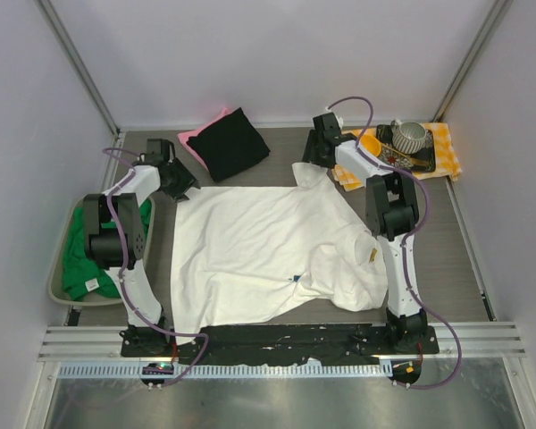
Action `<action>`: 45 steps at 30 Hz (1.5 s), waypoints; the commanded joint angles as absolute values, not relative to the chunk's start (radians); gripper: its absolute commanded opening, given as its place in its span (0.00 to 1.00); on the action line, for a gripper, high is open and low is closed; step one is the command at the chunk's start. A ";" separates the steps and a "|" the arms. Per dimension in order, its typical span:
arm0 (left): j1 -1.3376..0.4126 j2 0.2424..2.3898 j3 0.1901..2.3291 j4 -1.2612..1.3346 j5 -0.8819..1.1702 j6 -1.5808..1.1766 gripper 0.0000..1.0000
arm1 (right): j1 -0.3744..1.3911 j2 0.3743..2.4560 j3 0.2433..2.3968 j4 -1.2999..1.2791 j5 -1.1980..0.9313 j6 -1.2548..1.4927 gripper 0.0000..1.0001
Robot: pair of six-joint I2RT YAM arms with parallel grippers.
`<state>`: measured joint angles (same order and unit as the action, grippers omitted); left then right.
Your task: Fold and stack the t-shirts
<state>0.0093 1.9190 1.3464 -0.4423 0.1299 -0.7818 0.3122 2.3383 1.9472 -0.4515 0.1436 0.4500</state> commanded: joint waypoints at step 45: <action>-0.025 1.902 1.371 -0.439 0.114 -0.755 0.54 | 0.509 2.154 1.956 -0.479 0.242 0.236 0.99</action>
<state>-0.0105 1.9190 1.3460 -0.4461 0.1154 -0.7734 0.5739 2.1818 1.9518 -0.5312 0.1703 0.2073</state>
